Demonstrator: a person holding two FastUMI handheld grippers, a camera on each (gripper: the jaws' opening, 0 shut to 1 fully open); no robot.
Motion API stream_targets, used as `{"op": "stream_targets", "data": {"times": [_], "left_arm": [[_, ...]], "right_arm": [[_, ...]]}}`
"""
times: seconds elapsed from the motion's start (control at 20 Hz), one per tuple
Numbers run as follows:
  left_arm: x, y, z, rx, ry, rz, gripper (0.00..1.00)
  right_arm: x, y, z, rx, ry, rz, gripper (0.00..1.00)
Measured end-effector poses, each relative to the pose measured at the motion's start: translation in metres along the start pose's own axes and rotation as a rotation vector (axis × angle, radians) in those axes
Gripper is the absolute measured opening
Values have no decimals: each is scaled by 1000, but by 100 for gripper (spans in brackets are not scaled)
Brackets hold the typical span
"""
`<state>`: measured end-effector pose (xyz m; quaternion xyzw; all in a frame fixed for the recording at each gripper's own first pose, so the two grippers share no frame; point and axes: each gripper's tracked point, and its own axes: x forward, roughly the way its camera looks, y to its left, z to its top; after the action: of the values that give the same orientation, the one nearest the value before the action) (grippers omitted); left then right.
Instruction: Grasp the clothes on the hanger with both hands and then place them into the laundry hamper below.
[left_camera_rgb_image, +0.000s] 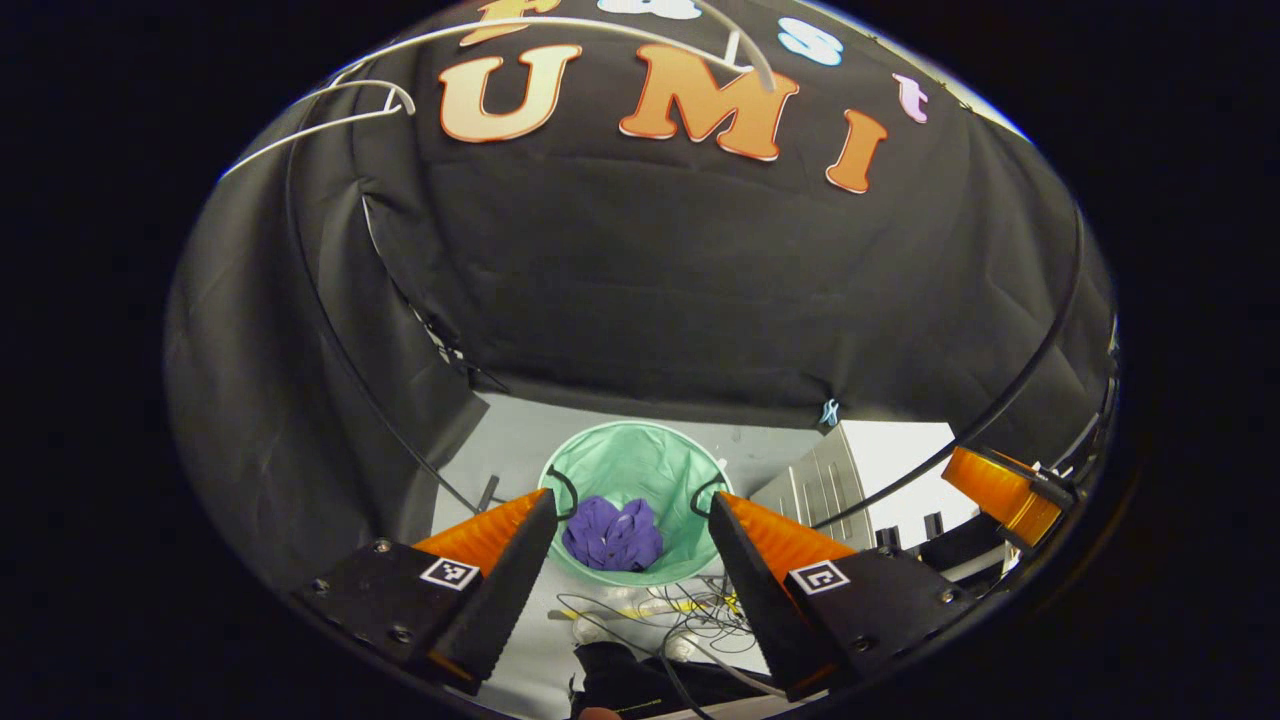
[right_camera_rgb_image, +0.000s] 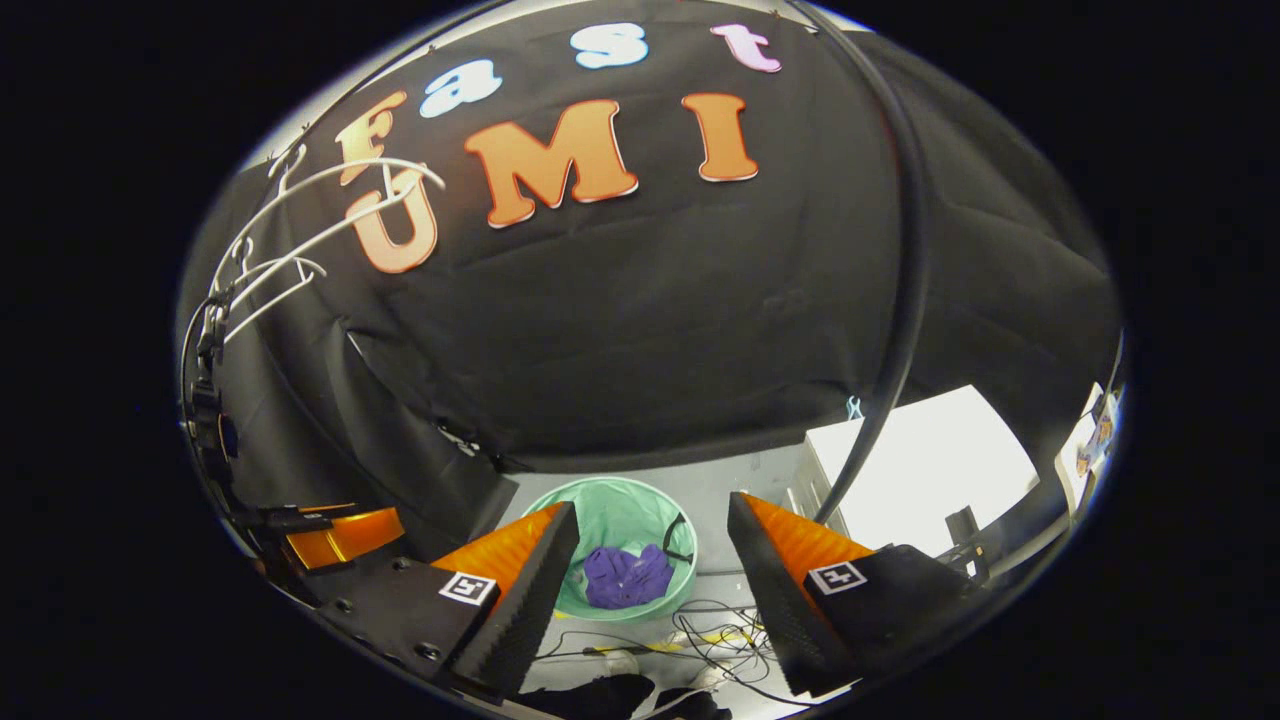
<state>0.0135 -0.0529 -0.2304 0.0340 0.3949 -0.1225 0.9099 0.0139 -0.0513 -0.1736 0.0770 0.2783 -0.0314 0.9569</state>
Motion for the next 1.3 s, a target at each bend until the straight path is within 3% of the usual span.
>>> {"op": "stream_targets", "data": {"times": [0.65,0.85,0.9,1.3], "left_arm": [[-90,-69,108,28,-385,-29,97],[-112,-73,140,35,-503,-8,95],[-121,-74,147,32,-522,-8,96],[-181,-40,204,41,-713,57,92]], "right_arm": [[-82,-10,103,-115,-275,103,98],[-107,-11,135,-149,-358,112,98],[-113,-9,143,-155,-375,113,89],[-140,-1,192,-177,-500,99,94]]}}
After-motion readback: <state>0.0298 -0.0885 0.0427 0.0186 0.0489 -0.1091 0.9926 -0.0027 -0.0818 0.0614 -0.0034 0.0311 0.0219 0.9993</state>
